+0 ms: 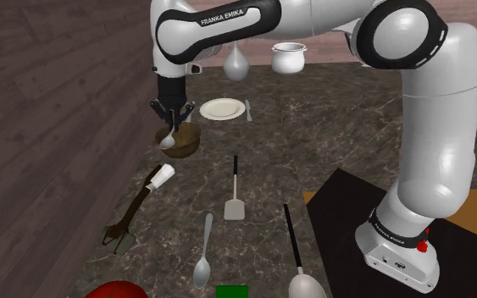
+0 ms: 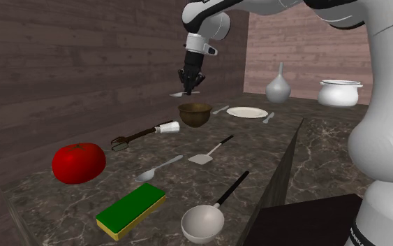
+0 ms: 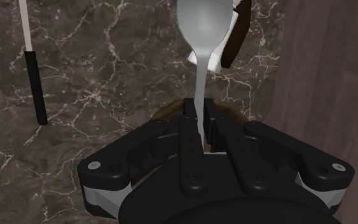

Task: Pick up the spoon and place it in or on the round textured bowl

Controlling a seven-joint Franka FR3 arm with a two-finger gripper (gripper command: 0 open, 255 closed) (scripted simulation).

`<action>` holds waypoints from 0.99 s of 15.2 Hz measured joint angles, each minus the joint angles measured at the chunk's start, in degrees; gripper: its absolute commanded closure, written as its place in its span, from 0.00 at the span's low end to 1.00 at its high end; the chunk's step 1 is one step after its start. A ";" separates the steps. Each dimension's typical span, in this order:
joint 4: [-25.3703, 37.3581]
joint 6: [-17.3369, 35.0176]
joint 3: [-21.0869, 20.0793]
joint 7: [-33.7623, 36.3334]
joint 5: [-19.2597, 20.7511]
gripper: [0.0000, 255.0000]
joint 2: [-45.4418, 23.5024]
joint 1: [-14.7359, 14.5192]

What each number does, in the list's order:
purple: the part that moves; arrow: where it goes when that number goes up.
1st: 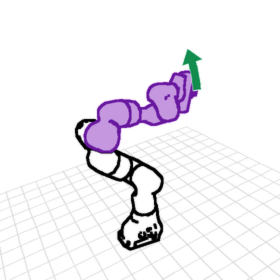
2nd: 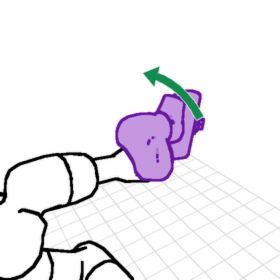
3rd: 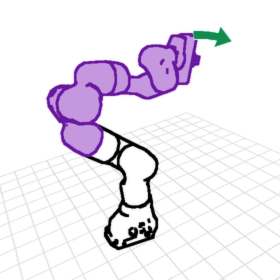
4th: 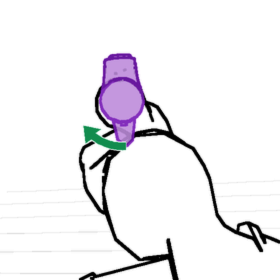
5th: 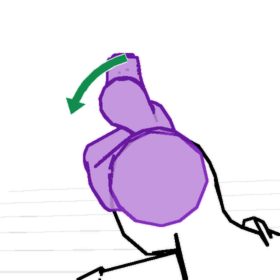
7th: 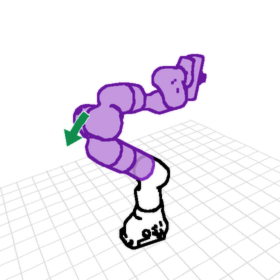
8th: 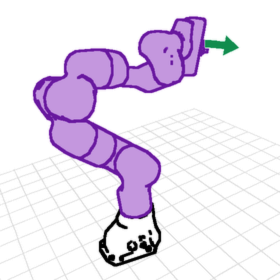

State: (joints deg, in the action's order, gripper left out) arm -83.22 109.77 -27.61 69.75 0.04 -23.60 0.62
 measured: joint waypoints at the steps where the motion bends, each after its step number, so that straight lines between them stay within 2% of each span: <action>1: 2.04 -0.70 0.39 -0.58 0.45 1.00 -1.52 0.10; 5: 14.07 -5.94 1.94 -2.95 2.50 1.00 -8.93 -0.21; 7: 23.23 -9.93 2.90 -4.22 3.80 1.00 -14.35 -1.10; 9: 29.43 -12.48 3.54 -5.10 4.57 1.00 -18.08 -1.79; 11: 30.37 -12.30 3.74 -5.29 4.83 1.00 -19.27 -2.03; 15: 26.84 -9.30 3.75 -5.59 4.72 1.00 -18.88 -1.35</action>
State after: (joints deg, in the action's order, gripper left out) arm -56.38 100.48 -23.86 64.16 4.77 -42.48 -0.73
